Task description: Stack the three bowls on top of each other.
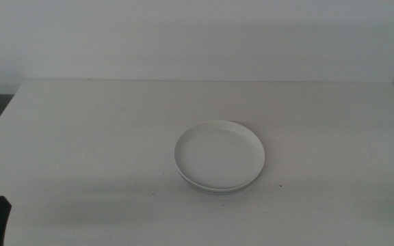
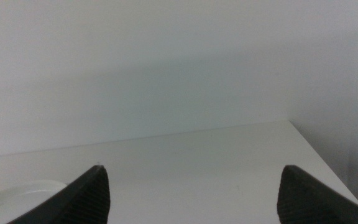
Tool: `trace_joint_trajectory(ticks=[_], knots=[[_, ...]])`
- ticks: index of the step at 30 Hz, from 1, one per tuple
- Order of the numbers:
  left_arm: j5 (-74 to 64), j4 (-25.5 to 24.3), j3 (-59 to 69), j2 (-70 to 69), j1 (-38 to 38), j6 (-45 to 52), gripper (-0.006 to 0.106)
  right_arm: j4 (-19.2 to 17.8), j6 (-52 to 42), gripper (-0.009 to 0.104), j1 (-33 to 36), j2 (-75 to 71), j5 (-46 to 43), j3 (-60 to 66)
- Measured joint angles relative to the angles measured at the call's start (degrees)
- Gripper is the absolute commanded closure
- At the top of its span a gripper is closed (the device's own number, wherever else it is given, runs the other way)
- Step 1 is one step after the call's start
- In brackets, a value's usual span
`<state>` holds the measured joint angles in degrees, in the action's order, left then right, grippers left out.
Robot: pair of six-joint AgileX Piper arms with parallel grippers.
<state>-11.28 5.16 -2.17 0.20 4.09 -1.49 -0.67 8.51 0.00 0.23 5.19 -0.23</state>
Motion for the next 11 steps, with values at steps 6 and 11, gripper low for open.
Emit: trace_joint_trajectory(ticks=[6, 11], knots=[[0.0, -0.7, 0.0, 0.0, 0.0, 0.0, 0.007, -0.1, 0.0, 0.002, 0.0, 0.0, 0.0, 0.0], [0.0, -1.8, 0.0, 0.0, 0.0, 0.0, 0.007, -0.1, 0.0, 0.002, 0.0, 0.0, -0.1, 0.0]])
